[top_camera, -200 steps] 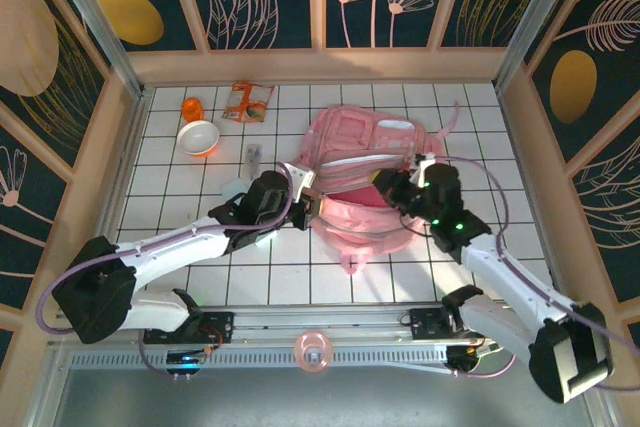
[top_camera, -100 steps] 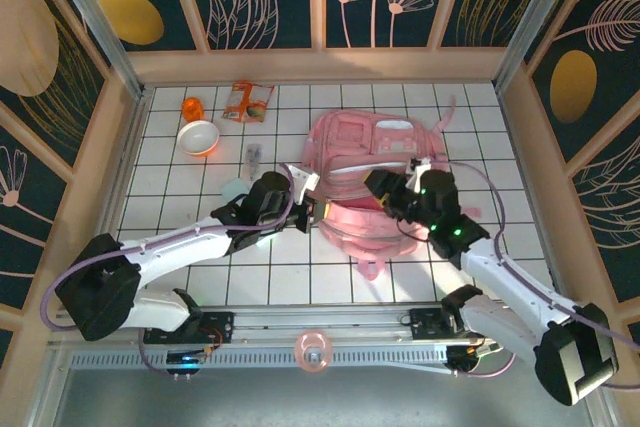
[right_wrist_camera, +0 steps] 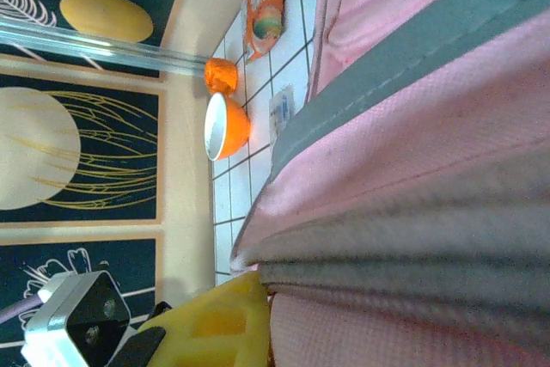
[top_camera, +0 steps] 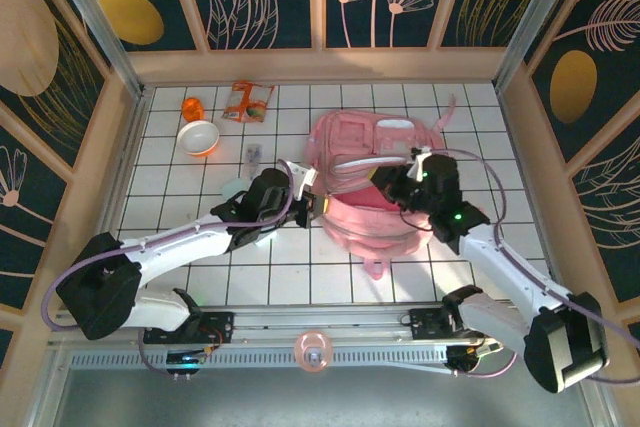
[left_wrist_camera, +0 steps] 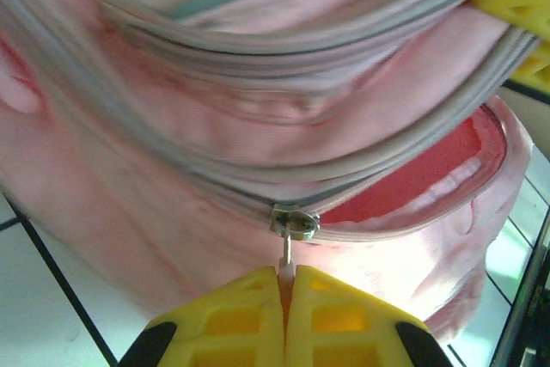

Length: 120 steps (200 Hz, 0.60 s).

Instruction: Pack the student bag

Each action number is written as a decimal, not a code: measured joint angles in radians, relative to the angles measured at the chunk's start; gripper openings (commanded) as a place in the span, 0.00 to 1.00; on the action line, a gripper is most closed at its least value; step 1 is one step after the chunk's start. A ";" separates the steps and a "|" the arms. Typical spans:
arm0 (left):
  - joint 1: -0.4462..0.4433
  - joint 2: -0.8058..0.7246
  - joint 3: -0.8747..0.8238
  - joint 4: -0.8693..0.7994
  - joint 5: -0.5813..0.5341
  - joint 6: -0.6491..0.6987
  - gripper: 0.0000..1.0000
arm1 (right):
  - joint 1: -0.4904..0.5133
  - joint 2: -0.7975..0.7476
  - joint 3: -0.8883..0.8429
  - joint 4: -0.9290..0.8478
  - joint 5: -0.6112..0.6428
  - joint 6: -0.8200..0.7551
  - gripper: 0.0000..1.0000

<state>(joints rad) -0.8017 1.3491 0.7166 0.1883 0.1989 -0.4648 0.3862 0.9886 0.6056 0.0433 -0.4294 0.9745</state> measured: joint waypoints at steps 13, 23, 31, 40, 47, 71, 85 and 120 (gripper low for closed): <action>-0.003 -0.003 0.006 0.017 0.008 0.000 0.00 | -0.072 -0.023 0.021 -0.064 -0.076 -0.036 0.09; -0.003 -0.006 0.013 0.026 0.019 0.000 0.00 | -0.100 -0.029 0.027 -0.086 -0.109 -0.045 0.22; -0.003 -0.007 0.016 0.029 0.023 0.000 0.00 | -0.106 -0.029 0.027 -0.086 -0.116 -0.048 0.35; 0.000 -0.008 0.017 0.025 0.026 0.000 0.00 | -0.101 -0.029 0.025 -0.079 -0.105 -0.047 0.43; 0.003 -0.008 0.017 0.018 0.028 0.000 0.00 | -0.082 -0.029 0.018 -0.064 -0.073 -0.034 0.47; 0.012 -0.007 0.017 0.007 0.029 0.000 0.00 | 0.071 -0.024 -0.023 0.018 0.069 0.036 0.49; 0.017 -0.005 0.017 0.002 0.029 0.000 0.00 | 0.148 -0.008 -0.048 0.069 0.139 0.067 0.33; 0.017 0.003 0.017 -0.020 -0.005 0.005 0.00 | 0.182 0.042 -0.055 0.111 0.201 0.098 0.00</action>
<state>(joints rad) -0.7845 1.3521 0.7334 0.1684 0.1940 -0.4603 0.5686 1.0302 0.5507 0.1539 -0.2283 1.0721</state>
